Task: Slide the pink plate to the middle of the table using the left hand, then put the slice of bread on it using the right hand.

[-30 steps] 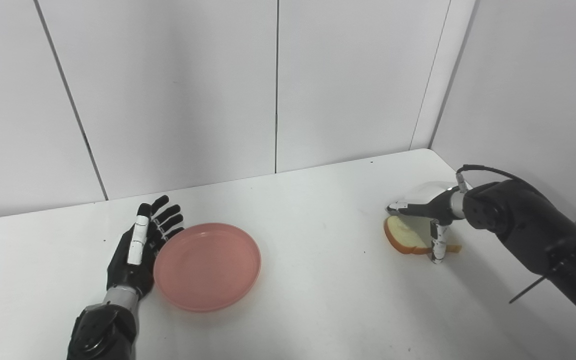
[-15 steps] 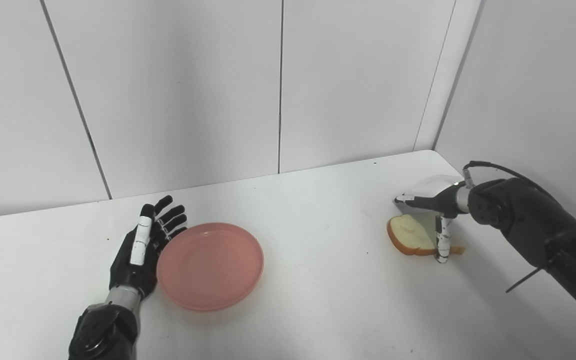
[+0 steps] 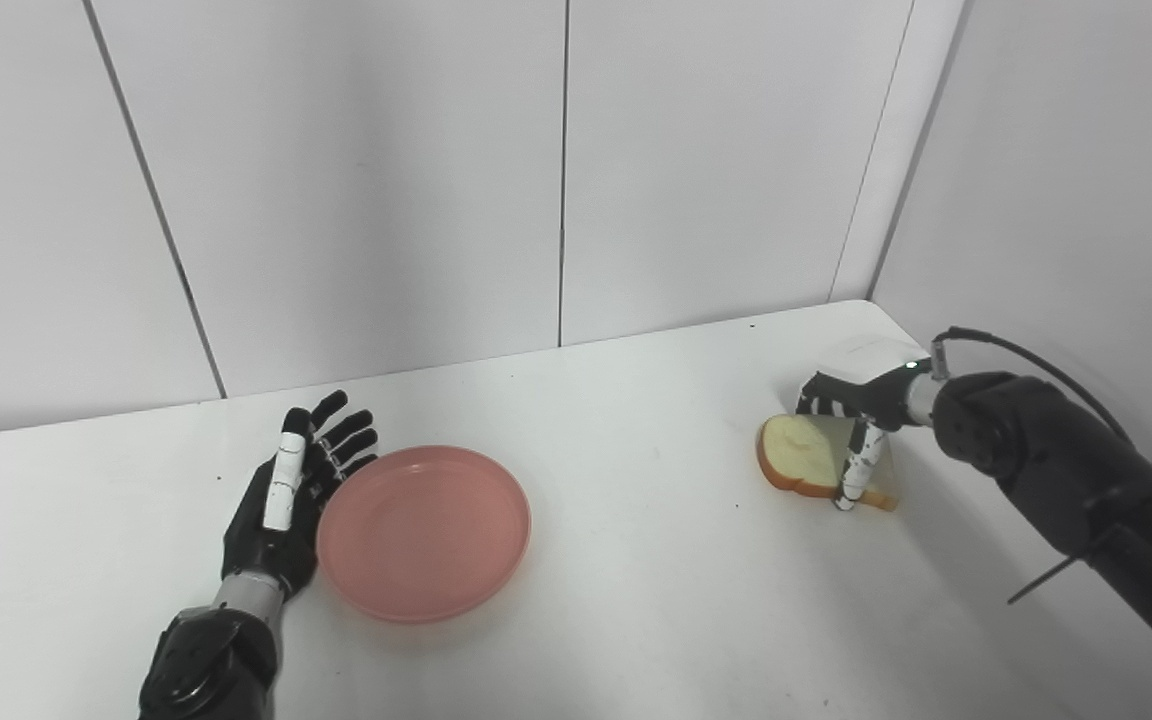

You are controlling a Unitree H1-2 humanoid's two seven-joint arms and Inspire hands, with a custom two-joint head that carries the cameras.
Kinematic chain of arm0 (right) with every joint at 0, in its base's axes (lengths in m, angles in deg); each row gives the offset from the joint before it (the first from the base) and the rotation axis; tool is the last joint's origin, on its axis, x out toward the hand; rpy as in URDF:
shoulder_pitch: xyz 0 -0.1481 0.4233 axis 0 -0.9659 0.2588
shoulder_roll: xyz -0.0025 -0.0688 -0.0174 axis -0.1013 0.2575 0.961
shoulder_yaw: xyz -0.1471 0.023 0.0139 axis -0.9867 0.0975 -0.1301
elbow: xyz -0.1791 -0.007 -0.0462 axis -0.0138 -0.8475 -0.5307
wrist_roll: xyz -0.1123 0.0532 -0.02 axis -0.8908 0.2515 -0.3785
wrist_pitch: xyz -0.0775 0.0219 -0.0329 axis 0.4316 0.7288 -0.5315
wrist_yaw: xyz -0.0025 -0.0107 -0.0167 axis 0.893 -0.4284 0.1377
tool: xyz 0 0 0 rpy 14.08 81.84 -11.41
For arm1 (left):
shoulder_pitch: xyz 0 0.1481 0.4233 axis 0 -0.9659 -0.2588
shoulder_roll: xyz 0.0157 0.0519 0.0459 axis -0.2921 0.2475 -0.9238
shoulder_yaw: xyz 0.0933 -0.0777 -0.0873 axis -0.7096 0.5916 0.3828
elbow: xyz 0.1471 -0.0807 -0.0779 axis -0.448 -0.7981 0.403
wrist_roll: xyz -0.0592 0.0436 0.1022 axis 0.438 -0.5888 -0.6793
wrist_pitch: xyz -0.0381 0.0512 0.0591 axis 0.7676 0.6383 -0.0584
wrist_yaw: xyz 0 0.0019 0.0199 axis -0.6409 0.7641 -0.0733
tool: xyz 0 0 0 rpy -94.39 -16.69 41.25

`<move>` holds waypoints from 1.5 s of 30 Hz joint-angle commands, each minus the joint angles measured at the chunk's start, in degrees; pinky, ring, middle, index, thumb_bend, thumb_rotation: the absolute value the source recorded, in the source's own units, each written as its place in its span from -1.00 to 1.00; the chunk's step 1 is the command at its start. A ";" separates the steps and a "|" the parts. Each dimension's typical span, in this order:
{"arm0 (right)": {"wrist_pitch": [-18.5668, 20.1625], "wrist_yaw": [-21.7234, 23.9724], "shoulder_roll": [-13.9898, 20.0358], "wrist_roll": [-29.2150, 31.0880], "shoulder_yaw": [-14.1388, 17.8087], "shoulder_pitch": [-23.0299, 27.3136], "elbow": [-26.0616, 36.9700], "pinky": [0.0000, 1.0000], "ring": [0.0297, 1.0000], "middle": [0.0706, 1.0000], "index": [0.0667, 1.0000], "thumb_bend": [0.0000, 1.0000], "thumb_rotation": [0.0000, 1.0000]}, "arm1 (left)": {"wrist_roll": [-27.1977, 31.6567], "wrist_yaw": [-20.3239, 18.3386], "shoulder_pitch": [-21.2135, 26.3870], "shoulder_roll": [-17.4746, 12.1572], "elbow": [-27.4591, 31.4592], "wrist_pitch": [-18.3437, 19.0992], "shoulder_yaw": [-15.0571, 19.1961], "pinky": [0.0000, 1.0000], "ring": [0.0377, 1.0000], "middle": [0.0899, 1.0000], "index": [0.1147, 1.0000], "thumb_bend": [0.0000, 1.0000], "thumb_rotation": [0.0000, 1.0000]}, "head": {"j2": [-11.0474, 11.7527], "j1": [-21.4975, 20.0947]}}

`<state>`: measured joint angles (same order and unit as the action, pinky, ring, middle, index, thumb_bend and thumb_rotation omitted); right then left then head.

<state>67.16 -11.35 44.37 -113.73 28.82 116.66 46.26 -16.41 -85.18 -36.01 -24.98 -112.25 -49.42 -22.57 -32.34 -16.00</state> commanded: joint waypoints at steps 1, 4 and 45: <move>-2.39 -1.30 -0.23 -0.49 -1.24 -1.48 -0.57 -0.25 -0.19 -0.14 -0.09 0.04 -0.66 | -0.40 0.28 -2.85 -0.24 -2.46 4.79 -0.41 0.57 0.63 0.57 0.65 0.85 0.64 | -0.05 0.08; -1.10 -1.36 -0.44 -1.02 -1.80 -2.17 0.57 -0.25 -0.17 -0.11 -0.09 0.03 -0.67 | -0.55 0.51 -2.96 -0.20 -2.05 5.23 -0.51 0.57 0.63 0.57 0.65 0.84 0.65 | -0.16 0.17; -1.42 11.43 -2.86 5.31 2.18 9.58 24.50 -0.26 -0.16 -0.07 -0.10 0.03 -0.68 | -0.84 0.68 -1.79 2.50 -4.92 4.14 -1.49 0.62 0.65 0.59 0.66 0.90 0.67 | 0.59 9.14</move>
<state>66.69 0.18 41.43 -108.78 30.66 123.45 69.21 -16.29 -85.80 -35.26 -23.19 -113.14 -48.71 -23.60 -31.73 -6.96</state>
